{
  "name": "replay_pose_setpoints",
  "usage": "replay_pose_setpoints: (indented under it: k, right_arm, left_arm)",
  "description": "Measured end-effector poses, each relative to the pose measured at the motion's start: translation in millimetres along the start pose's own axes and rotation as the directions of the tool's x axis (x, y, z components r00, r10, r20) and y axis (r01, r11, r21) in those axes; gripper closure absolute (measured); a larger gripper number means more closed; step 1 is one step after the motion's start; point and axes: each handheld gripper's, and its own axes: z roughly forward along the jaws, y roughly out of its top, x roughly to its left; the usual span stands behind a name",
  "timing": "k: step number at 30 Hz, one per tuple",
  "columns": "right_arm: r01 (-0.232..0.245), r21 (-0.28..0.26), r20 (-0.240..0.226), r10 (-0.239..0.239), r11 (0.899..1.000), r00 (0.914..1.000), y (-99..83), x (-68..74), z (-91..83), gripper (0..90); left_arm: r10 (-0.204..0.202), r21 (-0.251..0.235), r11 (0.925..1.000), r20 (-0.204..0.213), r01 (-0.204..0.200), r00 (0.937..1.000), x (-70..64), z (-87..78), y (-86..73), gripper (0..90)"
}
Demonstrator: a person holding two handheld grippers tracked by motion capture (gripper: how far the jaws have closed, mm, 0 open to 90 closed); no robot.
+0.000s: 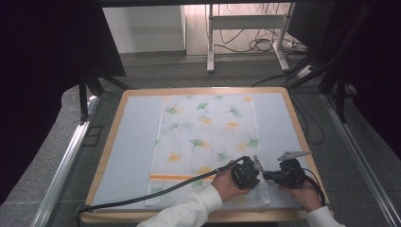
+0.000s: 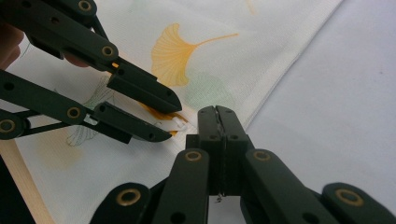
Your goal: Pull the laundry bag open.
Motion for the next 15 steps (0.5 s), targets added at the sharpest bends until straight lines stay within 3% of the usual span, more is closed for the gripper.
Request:
replay_pose_setpoints:
  k: [2,3,7,12,15]
  right_arm:
    - [0.005,0.001,0.003,-0.005,1.000,1.0000,0.0,0.2,-0.1,89.3]
    - [0.005,0.002,0.004,-0.005,1.000,1.0000,0.0,0.4,-0.4,89.2]
    - [0.005,0.001,0.005,-0.005,1.000,1.0000,0.1,0.2,0.2,89.3]
    - [0.007,0.002,0.006,-0.007,1.000,1.0000,0.2,0.4,0.0,89.3]
    - [0.007,0.001,0.004,-0.007,1.000,1.0000,0.1,0.3,0.1,89.3]
  left_arm:
    - [-0.003,0.000,1.0000,0.013,0.003,0.9999,0.7,-1.4,-0.4,81.3]
    - [-0.006,0.003,1.0000,0.015,0.006,0.9999,0.6,-1.3,-1.2,86.7]
    - [-0.031,-0.022,0.9992,0.033,0.032,0.9990,3.6,-0.7,-4.5,87.4]
    - [-0.019,-0.020,0.9996,0.027,0.020,0.9995,3.9,-1.6,-4.6,89.8]
    - [-0.031,-0.020,0.9993,0.035,0.032,0.9989,5.7,-1.9,-5.1,90.0]
